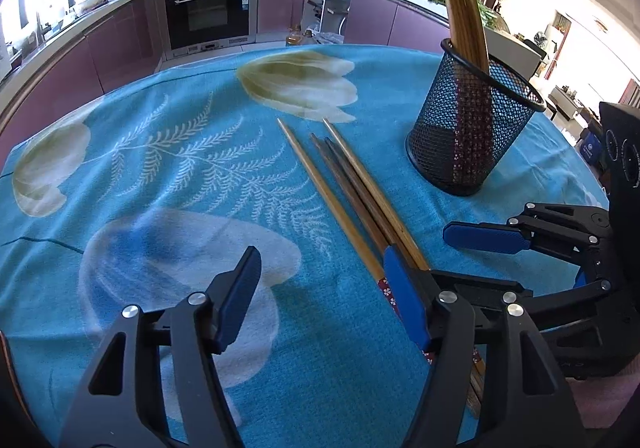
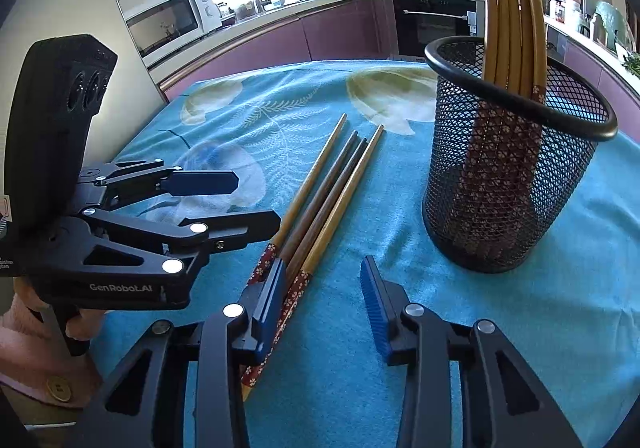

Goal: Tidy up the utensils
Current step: 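Move both open tools back over the remaining chopsticks, then close the left tool on a chopstick while the right tool grasps another chopstick, then lift the left tool's chopstick upright while the right tool raises its chopstick upright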

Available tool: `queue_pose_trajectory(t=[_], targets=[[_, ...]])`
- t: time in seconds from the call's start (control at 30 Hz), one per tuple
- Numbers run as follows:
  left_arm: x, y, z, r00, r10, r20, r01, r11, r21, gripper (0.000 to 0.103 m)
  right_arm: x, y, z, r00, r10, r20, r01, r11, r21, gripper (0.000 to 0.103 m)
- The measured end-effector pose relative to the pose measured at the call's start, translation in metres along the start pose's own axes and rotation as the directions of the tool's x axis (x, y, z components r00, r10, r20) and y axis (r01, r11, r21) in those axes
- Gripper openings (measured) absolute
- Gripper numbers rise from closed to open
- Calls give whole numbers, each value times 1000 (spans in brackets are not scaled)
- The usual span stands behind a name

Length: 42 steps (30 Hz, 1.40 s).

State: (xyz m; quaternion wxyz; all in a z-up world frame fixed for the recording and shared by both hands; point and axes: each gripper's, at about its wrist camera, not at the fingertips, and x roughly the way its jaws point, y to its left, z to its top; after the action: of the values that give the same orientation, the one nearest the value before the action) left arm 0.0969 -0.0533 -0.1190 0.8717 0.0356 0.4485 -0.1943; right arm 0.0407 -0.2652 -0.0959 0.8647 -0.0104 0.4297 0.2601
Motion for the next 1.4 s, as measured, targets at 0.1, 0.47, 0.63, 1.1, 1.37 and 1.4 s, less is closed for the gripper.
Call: queue_pose_trajectory(t=[0.1,0.47,0.63,1.1,1.37,1.4], targets=[[5,-3,1,1000,9,-9,-9,1000,12,59,-2,-3,0,1000,-10,-7,10,1000,1,32],[5,-3,3,1000,-8,-22,9,999,35,49,0,-7,3,999,-48,-13,48,999,-2,32],[10,-4,12,1000,-2,-24,3,999,48,49,10,-6,12,997,-72,-7,72,997,-12,31],[22,0,21,999,-5,-33,6,999,36,24,20,-13,24,997,-82,1,82,996,30,9],[14,-1,11,1000,-7,-23,7,1000,2,9,10,-23,19,999,-40,35,36,993,109,6],[13,-1,10,1000,-7,-22,7,1000,-2,8,7,-23,18,999,-36,38,31,993,113,6]])
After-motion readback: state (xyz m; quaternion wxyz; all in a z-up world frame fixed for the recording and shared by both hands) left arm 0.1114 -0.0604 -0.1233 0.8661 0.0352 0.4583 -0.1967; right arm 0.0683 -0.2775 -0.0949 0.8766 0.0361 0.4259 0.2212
